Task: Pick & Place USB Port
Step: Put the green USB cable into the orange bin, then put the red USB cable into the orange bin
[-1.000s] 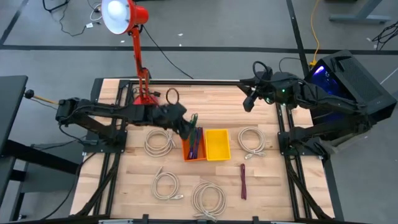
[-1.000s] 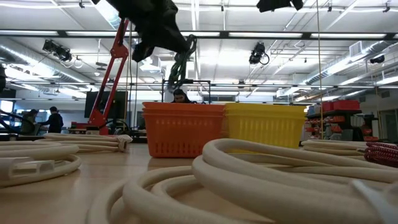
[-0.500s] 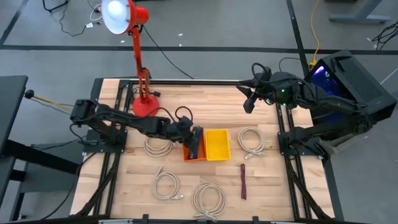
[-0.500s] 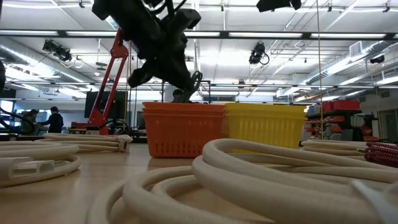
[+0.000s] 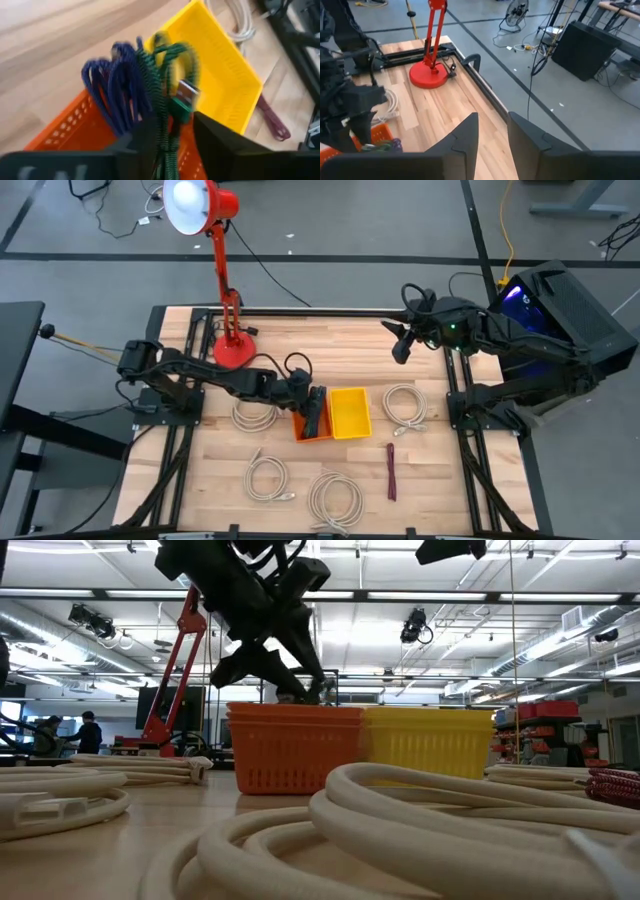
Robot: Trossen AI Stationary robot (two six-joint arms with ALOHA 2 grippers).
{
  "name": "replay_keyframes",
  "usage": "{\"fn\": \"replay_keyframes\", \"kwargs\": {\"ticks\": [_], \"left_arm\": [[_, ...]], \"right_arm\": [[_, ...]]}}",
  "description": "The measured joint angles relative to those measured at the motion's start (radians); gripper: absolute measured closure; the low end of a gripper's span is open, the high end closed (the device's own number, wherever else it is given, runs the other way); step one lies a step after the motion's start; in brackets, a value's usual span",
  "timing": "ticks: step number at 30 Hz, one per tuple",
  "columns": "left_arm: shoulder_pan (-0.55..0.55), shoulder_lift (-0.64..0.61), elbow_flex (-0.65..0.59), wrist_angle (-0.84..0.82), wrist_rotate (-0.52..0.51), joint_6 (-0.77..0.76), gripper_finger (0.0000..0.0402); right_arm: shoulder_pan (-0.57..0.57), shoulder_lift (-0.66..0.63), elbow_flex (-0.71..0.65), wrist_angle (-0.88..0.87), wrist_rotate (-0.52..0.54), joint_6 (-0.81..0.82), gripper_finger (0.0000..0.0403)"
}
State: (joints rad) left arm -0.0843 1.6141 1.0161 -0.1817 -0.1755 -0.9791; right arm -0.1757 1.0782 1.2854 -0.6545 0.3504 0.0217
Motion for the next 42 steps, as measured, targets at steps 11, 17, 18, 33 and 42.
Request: {"fn": "replay_keyframes", "kwargs": {"ticks": [11,17,18,33,42], "left_arm": [[0.079,-0.023,0.000,0.066,0.062,0.141,0.0168],[0.181,-0.094,0.000,0.227,0.133,0.311,0.0173],[0.199,-0.109,0.001,0.230,0.147,0.335,0.0174],[0.366,-0.284,0.000,0.090,0.358,0.633,0.0175],[0.398,-0.294,0.000,0.010,0.461,0.678,0.0175]], "right_arm": [[0.005,-0.001,-0.061,-0.168,-0.176,0.200,0.0295],[0.114,0.000,-0.264,-0.135,-0.408,0.469,0.0295],[0.149,0.001,-0.297,-0.091,-0.427,0.521,0.0295],[0.664,0.090,-0.412,0.095,-0.039,1.297,0.0297],[0.757,0.331,-0.414,0.219,-0.115,1.469,0.0316]]}}
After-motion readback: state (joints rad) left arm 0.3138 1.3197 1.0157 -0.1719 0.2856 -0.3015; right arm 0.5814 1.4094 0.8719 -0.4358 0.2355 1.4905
